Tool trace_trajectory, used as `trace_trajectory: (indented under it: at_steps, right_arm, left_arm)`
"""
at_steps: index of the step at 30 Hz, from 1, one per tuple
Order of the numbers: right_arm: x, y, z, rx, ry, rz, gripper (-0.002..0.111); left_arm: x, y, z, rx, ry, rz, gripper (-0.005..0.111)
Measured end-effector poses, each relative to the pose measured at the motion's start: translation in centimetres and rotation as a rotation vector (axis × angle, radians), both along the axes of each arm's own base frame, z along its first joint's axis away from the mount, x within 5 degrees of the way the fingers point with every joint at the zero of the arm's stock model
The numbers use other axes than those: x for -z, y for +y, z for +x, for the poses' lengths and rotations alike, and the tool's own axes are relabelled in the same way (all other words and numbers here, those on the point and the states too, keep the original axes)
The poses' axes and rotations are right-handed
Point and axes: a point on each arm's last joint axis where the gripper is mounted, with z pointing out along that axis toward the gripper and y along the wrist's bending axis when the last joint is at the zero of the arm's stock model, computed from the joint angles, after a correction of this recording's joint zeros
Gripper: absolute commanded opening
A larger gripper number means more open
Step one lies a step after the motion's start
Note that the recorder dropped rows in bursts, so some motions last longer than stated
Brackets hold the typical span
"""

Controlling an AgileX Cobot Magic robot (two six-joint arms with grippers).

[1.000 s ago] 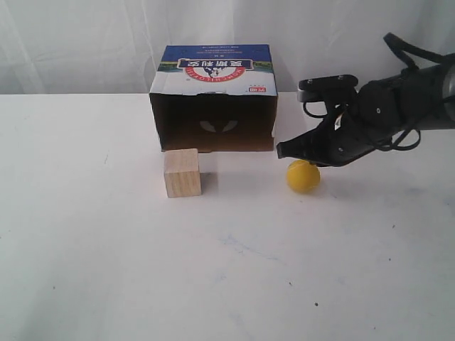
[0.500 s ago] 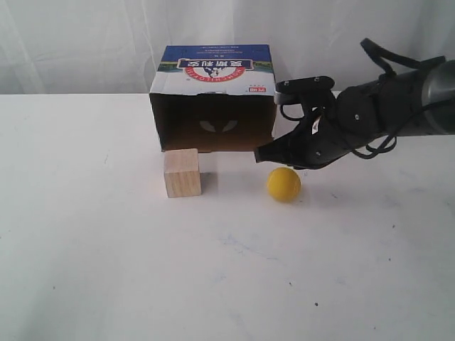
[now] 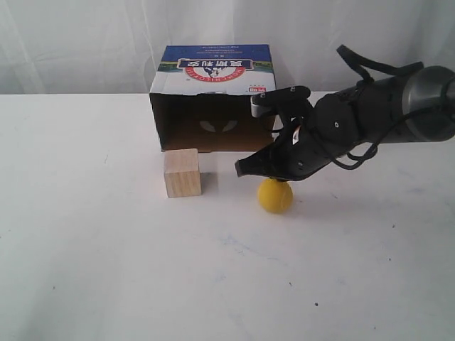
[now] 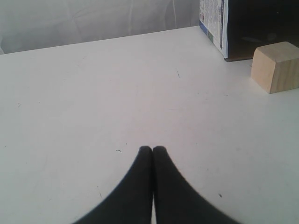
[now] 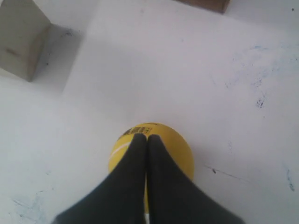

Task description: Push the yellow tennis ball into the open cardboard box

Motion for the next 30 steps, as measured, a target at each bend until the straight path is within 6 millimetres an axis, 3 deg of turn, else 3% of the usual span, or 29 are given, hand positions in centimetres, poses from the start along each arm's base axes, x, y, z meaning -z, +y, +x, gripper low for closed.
trace_trajectory:
  at_steps: [19, 26, 30]
  right_arm:
    - [0.9, 0.2, 0.0, 0.002, 0.027, -0.005, 0.0]
    - [1.3, 0.8, 1.2, -0.002, -0.079, 0.052, 0.0]
    - [0.4, 1.3, 2.1, -0.009, -0.18, 0.099, 0.0]
  left_arm:
    - [0.0, 0.0, 0.0, 0.0, 0.0, 0.0, 0.0]
    - [0.0, 0.0, 0.0, 0.0, 0.0, 0.0, 0.0]
    - [0.0, 0.0, 0.0, 0.0, 0.0, 0.0, 0.0]
